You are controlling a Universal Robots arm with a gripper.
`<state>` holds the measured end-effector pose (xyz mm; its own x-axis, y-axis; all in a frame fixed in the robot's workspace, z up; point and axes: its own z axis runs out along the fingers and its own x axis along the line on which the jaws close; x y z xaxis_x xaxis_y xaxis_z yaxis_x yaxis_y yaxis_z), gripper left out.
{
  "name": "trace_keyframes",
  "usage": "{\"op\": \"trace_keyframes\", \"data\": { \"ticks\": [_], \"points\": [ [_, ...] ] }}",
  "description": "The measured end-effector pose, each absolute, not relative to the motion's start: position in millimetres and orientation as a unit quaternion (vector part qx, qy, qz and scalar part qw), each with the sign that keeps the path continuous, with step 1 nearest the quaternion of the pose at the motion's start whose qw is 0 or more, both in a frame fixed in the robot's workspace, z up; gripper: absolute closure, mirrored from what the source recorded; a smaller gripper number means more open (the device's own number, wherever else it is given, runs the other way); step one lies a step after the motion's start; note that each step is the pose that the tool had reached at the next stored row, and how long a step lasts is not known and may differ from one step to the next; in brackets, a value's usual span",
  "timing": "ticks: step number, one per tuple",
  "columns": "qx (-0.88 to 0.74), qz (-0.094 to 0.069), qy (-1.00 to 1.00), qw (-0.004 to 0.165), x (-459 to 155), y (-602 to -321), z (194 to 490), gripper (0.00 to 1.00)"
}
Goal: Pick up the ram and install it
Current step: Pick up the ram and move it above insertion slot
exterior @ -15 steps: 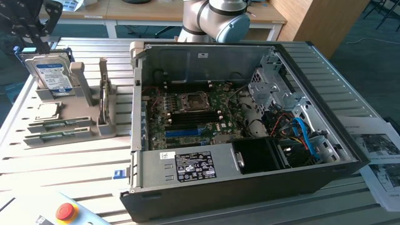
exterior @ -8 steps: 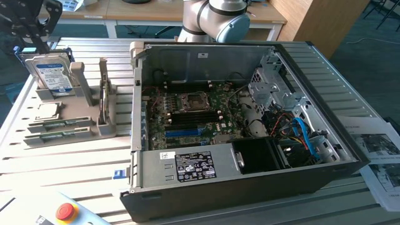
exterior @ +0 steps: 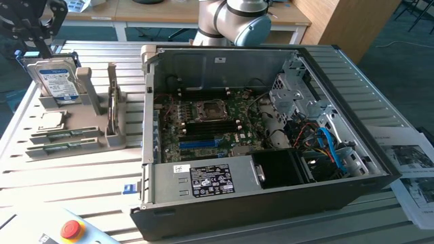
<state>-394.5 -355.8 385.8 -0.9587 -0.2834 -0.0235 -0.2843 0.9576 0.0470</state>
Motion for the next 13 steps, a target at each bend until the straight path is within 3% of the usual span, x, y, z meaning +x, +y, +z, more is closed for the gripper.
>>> {"op": "trace_keyframes", "data": {
  "ticks": [13],
  "points": [
    [-0.203,0.028,0.979,0.007,-394.5,-355.8,385.9,0.90]
  ]
}}
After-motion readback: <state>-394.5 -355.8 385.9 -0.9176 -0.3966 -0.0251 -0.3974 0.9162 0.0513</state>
